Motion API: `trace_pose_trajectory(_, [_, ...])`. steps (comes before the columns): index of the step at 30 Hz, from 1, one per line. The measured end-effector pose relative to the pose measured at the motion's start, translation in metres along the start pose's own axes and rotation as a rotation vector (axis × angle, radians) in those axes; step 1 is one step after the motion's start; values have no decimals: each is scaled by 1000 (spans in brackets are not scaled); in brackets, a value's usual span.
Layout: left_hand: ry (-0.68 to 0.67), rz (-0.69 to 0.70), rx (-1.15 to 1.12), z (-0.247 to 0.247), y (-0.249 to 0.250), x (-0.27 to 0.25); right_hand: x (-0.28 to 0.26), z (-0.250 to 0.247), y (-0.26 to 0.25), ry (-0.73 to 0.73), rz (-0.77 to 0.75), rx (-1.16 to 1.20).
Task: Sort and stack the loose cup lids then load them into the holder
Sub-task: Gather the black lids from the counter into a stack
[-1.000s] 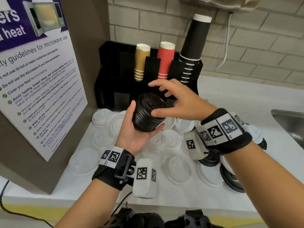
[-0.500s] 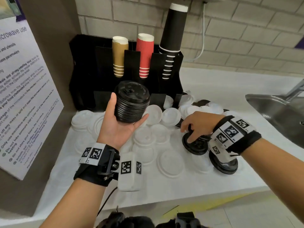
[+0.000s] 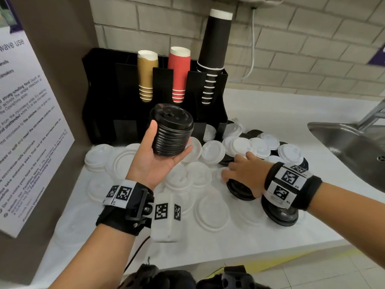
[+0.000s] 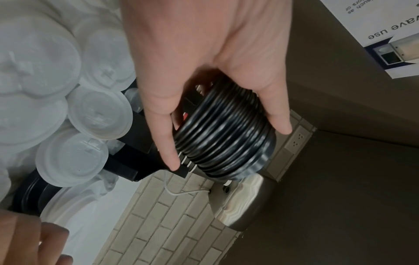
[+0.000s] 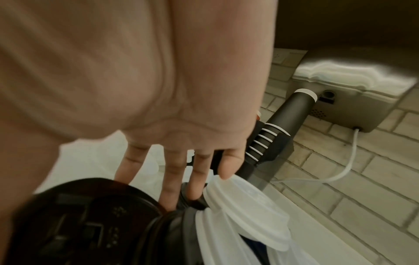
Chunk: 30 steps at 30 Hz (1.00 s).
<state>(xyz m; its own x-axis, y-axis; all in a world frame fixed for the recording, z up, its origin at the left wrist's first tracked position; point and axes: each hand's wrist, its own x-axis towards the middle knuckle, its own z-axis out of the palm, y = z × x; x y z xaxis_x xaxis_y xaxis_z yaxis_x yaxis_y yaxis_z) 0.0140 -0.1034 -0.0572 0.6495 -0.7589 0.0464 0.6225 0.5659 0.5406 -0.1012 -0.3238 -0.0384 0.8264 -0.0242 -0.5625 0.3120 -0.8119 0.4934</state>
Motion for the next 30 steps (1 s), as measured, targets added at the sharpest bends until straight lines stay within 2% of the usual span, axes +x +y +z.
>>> trace_pose_trajectory(4, [24, 10, -105, 1, -6, 2, 0, -5, 3, 91, -46, 244])
trace_pose_trajectory(7, [45, 13, -227, 3, -7, 2, 2, -15, 6, 188, -93, 582])
trace_pose_trajectory(10, [65, 45, -212, 6, -6, 2, 4, -31, 17, 297, -195, 943])
trace_pose_trajectory(12, [78, 63, -212, 7, -6, 3, 2, -42, 28, 422, -209, 1081])
trace_pose_trajectory(16, [74, 70, -205, 9, -9, 5, -4, -58, 39, 791, -150, 1320])
trace_pose_trajectory(18, [69, 72, -171, 9, -11, 6, -8, -67, 35, 928, -177, 1468])
trace_pose_trajectory(21, [61, 72, -89, 10, -16, 6, -11, -80, 23, 1007, -265, 1459])
trace_pose_trajectory(25, [73, 44, -58, 13, -24, 6, -10, -93, 20, 1010, -254, 1290])
trace_pose_trajectory(30, [82, 19, -18, 15, -31, 4, -10, -98, 28, 909, -264, 1271])
